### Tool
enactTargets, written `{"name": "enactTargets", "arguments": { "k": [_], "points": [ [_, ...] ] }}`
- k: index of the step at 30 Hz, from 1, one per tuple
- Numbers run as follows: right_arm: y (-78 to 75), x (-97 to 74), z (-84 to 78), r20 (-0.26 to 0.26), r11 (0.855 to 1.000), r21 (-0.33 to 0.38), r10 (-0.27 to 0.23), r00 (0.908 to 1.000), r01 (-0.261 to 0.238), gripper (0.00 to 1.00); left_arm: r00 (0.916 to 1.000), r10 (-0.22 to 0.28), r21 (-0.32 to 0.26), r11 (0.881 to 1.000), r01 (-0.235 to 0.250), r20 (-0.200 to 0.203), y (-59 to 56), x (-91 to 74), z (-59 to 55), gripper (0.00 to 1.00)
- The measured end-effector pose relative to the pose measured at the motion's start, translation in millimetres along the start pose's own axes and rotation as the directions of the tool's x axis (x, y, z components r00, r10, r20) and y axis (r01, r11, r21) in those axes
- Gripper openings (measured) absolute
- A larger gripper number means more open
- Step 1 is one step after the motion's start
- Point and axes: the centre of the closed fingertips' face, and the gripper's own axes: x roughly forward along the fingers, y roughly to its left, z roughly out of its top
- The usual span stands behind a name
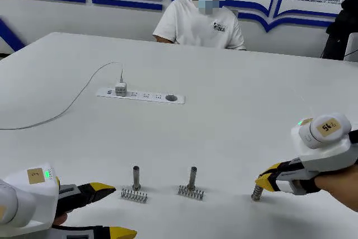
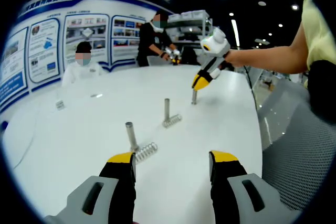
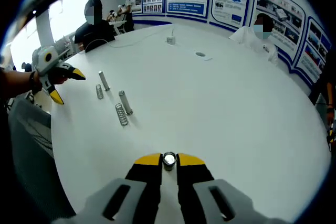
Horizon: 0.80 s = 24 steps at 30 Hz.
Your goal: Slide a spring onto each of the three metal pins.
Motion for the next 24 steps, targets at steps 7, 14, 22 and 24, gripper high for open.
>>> {"name": "enactTargets", "arguments": {
  "k": [7,14,22,24],
  "points": [
    [1.1,5.3,1.0,-0.003,1.0,0.002,0.005,1.0,-0.005,0.12,1.0,0.001,0.0,1.0,-0.001,0.0,-0.7,0.1,0.4,0.57],
    [2.5,8.1,-1.8,-0.016,1.0,-0.019,0.006,0.9999,-0.006,0.12,1.0,0.001,-0.001,1.0,-0.001,0.002,-1.3,0.2,0.3,0.57],
    [3.0,8.4,-2.1,-0.017,0.999,-0.037,0.007,0.9998,-0.007,0.15,1.0,0.002,-0.001,1.0,-0.002,0.004,-1.5,0.3,1.0,0.57],
    [2.8,8.2,-2.3,-0.018,0.999,-0.041,0.005,0.9998,-0.006,0.15,1.0,0.001,-0.002,1.0,-0.001,0.005,-1.6,0.6,1.1,0.57]
  ]
}}
